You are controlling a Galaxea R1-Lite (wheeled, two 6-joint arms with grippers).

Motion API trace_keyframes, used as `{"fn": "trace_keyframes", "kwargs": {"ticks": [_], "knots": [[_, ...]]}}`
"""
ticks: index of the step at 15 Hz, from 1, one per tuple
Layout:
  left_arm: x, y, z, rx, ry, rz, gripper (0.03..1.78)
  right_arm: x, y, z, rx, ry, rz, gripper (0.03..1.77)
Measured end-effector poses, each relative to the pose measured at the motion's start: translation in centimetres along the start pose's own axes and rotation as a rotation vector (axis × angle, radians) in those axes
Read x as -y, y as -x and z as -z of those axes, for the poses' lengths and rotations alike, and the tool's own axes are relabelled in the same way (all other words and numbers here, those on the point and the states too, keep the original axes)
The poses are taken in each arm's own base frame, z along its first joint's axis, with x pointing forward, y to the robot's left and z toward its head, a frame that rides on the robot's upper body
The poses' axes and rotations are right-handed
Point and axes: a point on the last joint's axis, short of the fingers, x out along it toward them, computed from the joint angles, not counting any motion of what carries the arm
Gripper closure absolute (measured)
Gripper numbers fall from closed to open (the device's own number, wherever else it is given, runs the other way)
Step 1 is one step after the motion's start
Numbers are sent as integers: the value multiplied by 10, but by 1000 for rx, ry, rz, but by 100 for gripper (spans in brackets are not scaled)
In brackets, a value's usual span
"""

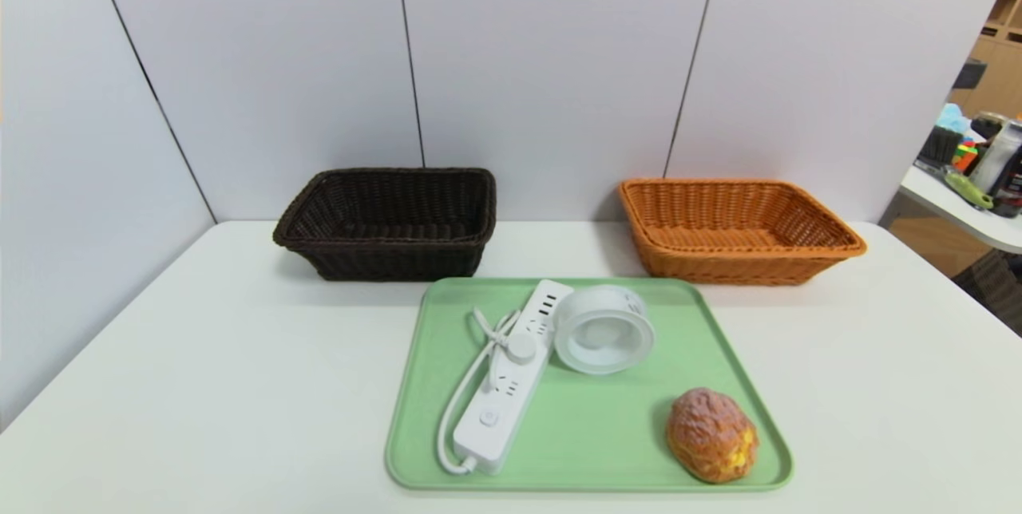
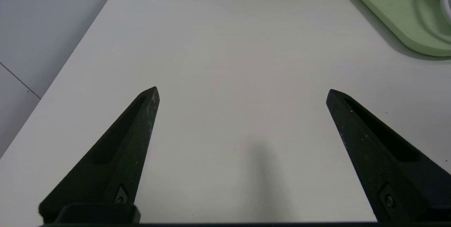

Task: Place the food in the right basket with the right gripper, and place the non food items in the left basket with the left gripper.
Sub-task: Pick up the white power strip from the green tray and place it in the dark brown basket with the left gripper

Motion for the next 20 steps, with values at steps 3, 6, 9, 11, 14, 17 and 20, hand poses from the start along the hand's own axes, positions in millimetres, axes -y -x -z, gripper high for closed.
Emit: {"fn": "trace_keyframes", "kwargs": {"ticks": [3, 6, 9, 11, 14, 17, 20], "knots": [[0, 0, 0, 0, -1, 0, 12, 0, 0, 0, 0, 1, 0, 10], [0, 0, 0, 0, -4, -1, 12, 0, 0, 0, 0, 5, -1, 10], [0, 0, 0, 0, -5, -2, 12, 0, 0, 0, 0, 13, -4, 10], [0, 0, 0, 1, -9, 4, 12, 0, 0, 0, 1, 38, -11, 10], [0, 1, -3, 0, -8, 21, 12, -2, 6, -20, 44, 24, -61, 10], [-2, 0, -24, -11, 26, 43, 12, -3, 10, -47, -9, -19, -117, 10], [-5, -9, -58, -55, 53, 57, 12, -4, -1, -73, -72, -27, -140, 10]]}}
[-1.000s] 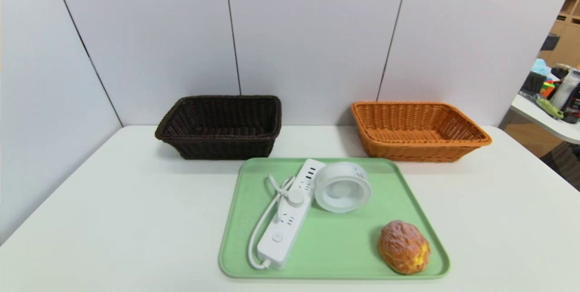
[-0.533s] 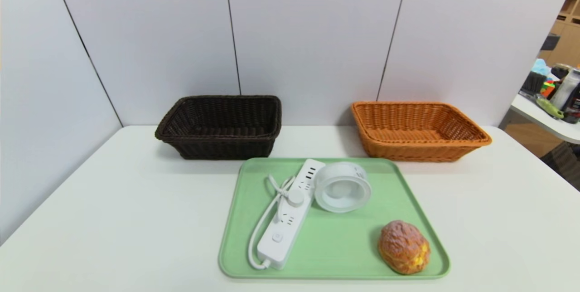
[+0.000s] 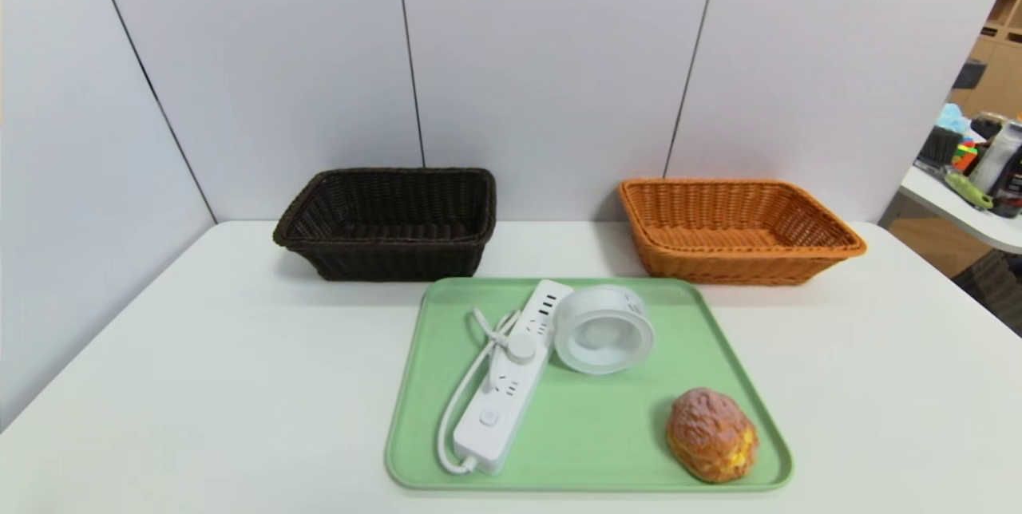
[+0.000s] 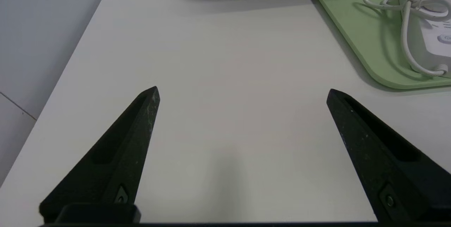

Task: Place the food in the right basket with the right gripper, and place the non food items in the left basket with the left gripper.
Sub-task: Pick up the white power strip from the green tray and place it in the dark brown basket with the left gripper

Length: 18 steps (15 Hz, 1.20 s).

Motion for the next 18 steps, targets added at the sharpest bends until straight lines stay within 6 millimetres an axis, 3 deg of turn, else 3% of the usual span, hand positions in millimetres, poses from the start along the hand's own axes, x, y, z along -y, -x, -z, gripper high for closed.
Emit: {"fn": "trace_keyframes", "kwargs": {"ticks": [4, 6, 8, 12, 18], "knots": [[-5, -29, -61, -96, 14, 38, 12, 2, -27, -34, -113, -14, -8, 10], [-7, -47, -97, -137, 15, 63, 12, 3, -44, -44, -178, -22, -6, 10], [-7, -68, -121, -215, 15, 106, 12, 4, -63, -49, -242, -29, -5, 10], [3, -113, -145, -340, 1, 205, 12, 7, -95, -58, -317, -38, -4, 10], [34, -166, -159, -497, -12, 323, 12, 10, -129, -68, -392, -44, -5, 10]]}}
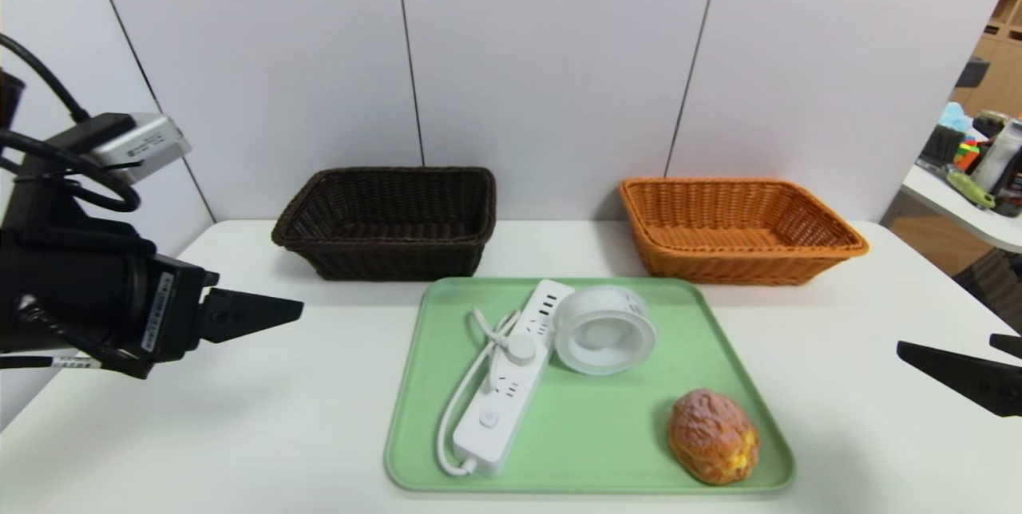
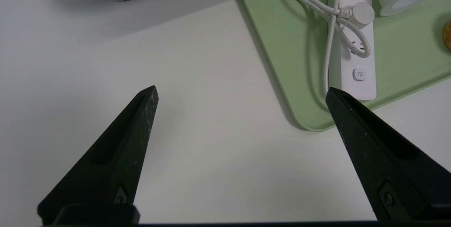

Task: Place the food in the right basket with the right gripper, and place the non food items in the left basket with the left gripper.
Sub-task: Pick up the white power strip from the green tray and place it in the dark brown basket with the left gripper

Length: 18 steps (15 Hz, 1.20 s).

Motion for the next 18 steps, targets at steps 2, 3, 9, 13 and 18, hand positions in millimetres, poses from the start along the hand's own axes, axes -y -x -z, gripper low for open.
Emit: {"fn": "trace_keyframes", "kwargs": {"ticks": [2, 3, 9, 13, 18], "knots": [[10, -16, -6, -45, -13, 39, 12, 0, -6, -3, -16, 1, -2, 10], [17, -24, -8, -64, -19, 54, 12, 0, -9, -4, -26, 1, -6, 10], [59, -55, -6, -182, -15, 173, 12, -4, -22, -6, -44, 14, -37, 10], [92, -77, -7, -243, -3, 190, 12, -3, -26, -5, -64, 9, -34, 10], [138, -98, -17, -296, 17, 157, 12, -3, -29, -4, -78, 1, -33, 10]]}}
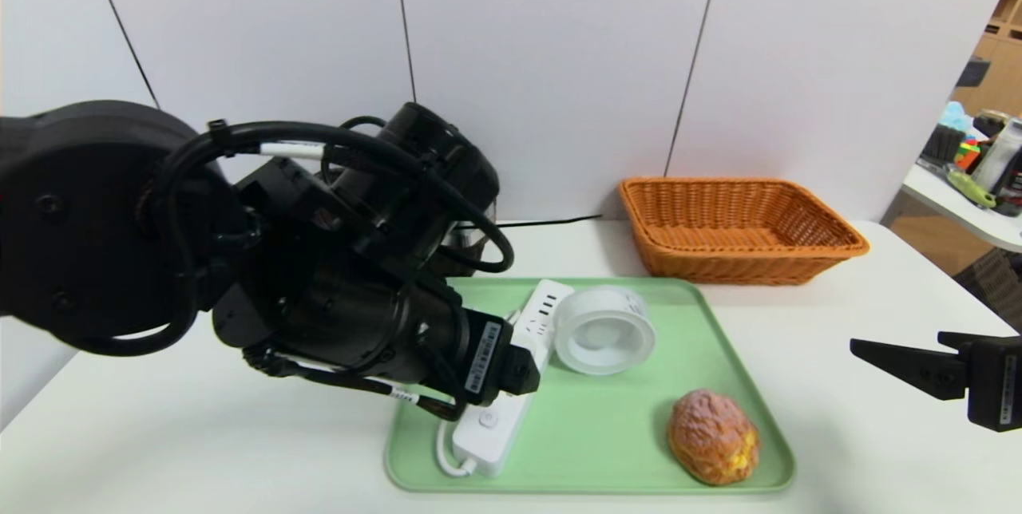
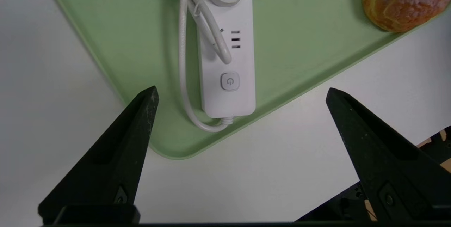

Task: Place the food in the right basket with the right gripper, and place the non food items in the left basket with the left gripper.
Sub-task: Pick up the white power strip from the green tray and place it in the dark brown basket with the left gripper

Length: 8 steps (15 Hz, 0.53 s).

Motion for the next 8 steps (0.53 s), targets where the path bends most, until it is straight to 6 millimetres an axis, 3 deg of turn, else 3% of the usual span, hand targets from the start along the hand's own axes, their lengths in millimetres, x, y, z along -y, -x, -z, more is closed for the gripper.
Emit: {"fn": "trace_keyframes", "kwargs": {"ticks": [4, 8], "knots": [[21, -16, -6, -61, 43, -2, 12, 0, 1, 1, 2, -14, 1, 10], [28, -31, -11, -83, 64, -46, 12, 0, 2, 2, 4, -15, 0, 10]]}}
